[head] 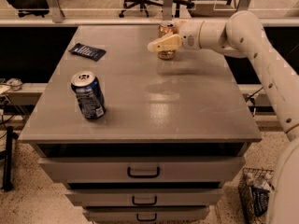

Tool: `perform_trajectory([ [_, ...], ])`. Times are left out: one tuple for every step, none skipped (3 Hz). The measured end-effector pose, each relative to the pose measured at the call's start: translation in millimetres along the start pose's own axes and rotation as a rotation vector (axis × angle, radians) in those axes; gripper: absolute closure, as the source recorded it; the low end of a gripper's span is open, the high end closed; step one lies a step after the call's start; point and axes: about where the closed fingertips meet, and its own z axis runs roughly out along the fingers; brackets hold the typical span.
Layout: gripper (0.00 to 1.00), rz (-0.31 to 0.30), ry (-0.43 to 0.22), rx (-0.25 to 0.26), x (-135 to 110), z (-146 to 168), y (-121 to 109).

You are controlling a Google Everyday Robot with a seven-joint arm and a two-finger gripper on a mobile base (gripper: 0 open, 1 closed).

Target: Knock orange can over

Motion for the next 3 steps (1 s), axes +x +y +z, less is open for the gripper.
perform_trajectory([
  [0.00, 0.080, 0.013, -0.065, 14, 19, 14],
  [0.00, 0.133, 0.029, -0.111, 19, 21, 27],
  [0.00, 0.131, 0.009, -0.143, 5, 8, 42],
])
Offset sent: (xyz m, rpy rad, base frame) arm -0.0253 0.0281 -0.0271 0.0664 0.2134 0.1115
